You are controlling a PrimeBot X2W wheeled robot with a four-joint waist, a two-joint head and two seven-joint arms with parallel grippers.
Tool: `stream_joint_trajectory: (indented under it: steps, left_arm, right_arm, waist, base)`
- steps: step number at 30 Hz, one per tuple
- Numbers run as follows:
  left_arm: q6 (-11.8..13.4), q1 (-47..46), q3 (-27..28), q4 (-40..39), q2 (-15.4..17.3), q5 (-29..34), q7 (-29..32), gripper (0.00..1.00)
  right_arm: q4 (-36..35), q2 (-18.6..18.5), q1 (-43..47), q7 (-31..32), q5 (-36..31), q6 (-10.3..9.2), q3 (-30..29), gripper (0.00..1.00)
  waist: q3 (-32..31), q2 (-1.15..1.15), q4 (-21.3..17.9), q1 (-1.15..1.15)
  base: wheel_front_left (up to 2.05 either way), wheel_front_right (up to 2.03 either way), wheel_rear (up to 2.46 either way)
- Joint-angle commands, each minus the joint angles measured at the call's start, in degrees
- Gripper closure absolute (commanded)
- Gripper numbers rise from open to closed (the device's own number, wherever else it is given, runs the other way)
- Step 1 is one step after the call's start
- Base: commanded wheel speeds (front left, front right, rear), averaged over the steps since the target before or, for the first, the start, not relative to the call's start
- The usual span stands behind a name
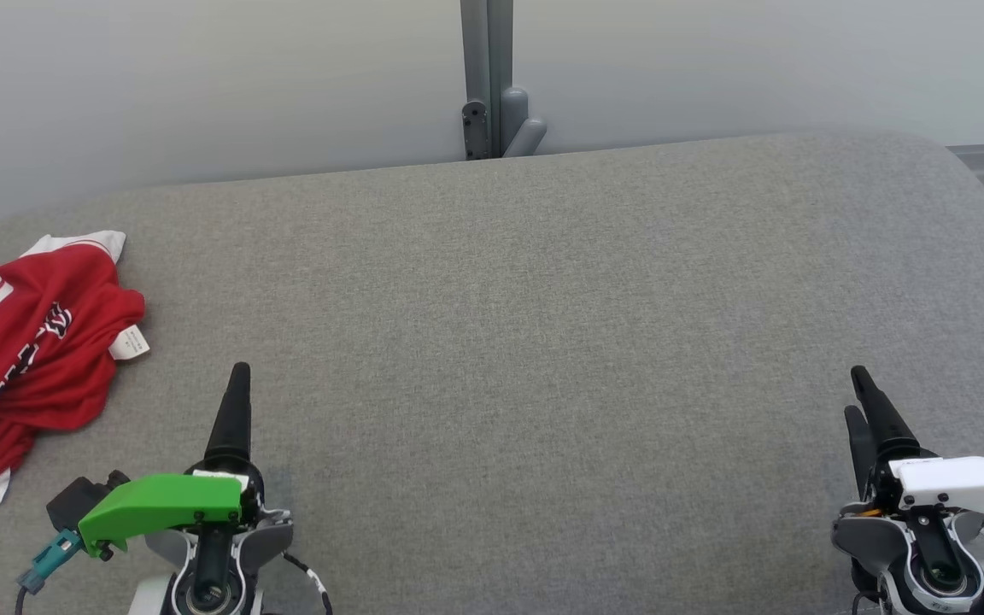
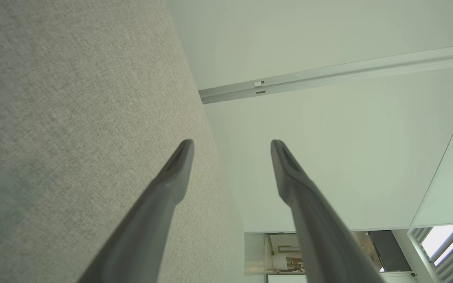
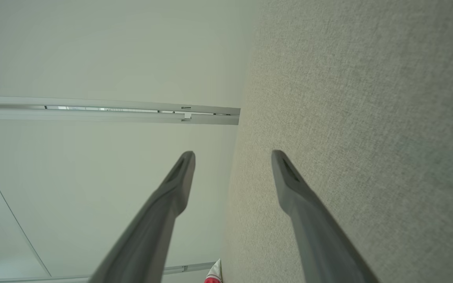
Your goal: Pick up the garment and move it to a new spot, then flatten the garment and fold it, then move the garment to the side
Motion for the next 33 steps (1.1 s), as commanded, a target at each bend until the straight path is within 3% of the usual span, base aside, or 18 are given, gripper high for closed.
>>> stream_joint_trajectory:
  steps: [1,19,33]
  left_arm:
    - [-0.01,-0.38,0.34,-1.61,0.22,2.73,-0.56,0.00]
    - [1.05,2.41,0.71,-7.18,0.14,24.76,-3.60,0.00]
    - [3.06,4.91,-0.85,-12.18,0.18,38.96,-5.45,0.00]
  right_arm:
    - [-1.51,-0.56,-0.23,-0.83,-2.53,0.02,0.53,0.00]
    - [-6.30,-0.60,1.94,-5.74,-26.00,0.02,4.91,0.00]
    - [-8.99,-0.74,3.01,-8.75,-39.11,0.03,9.06,0.00]
  waist:
    - [-0.02,0.00,0.00,0.00]
    - [-0.32,0.00,-0.31,0.00]
    - [-0.50,0.00,-0.77,0.00]
  base:
    - [0.00,0.00,0.00]
    - [0.00,0.00,0.00]
    - [0.00,0.00,0.00]
